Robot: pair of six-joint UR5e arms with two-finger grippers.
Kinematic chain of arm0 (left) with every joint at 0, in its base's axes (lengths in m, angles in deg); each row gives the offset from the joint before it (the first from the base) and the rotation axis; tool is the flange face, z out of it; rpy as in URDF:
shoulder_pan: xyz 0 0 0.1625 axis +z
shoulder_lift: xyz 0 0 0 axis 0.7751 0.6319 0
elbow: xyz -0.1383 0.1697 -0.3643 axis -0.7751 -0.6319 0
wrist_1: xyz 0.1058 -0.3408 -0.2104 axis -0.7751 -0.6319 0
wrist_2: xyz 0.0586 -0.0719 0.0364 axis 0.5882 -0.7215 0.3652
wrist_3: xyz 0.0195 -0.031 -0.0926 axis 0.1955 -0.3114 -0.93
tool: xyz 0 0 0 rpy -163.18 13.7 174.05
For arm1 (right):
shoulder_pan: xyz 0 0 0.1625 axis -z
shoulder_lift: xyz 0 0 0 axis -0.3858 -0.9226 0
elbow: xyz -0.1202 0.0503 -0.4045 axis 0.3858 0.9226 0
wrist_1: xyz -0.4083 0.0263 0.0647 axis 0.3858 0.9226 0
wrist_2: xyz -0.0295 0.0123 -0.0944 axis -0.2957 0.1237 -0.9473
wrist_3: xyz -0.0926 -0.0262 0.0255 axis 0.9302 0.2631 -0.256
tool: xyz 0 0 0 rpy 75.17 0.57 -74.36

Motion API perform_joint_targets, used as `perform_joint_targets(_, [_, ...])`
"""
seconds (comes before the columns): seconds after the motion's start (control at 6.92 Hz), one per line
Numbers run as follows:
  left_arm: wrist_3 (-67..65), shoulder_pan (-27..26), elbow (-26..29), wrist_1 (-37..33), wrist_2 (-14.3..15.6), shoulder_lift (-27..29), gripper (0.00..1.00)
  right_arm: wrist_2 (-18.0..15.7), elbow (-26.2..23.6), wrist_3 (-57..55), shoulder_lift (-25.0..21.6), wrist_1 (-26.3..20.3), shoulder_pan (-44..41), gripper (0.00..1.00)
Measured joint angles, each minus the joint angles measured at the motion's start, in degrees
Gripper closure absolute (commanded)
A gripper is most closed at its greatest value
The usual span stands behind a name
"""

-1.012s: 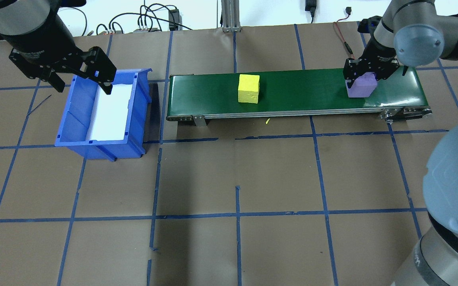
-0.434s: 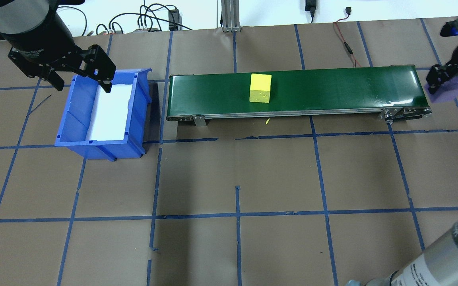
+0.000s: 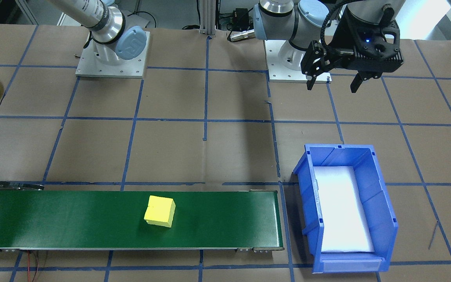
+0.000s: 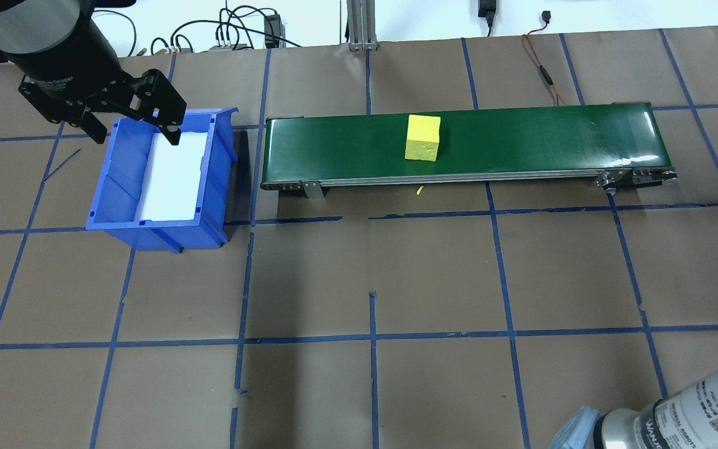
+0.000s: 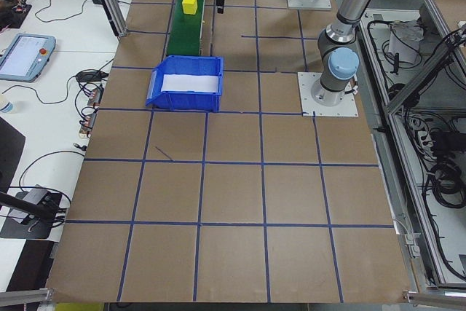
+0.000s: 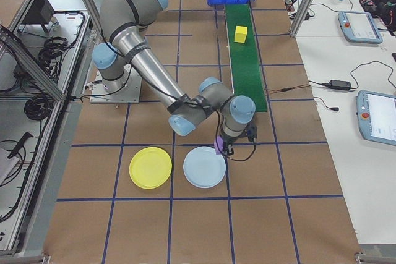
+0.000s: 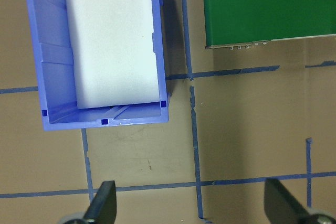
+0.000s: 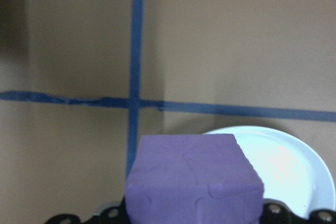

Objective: Move block left to right into plate

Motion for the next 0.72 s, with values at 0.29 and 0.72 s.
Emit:
perform_joint_targets(0.29, [0.03, 0.05, -0.01, 0.0, -0.06, 0.0, 0.0, -0.32, -1.96, 4.83, 1.87, 1.96, 4.61, 0.18])
perform_joint_targets(0.72, [0.05, 0.16, -0.01, 0.0, -0.07, -0.04, 0.0, -0.18, -4.15, 5.71, 1.77, 5.15, 5.86, 0.08])
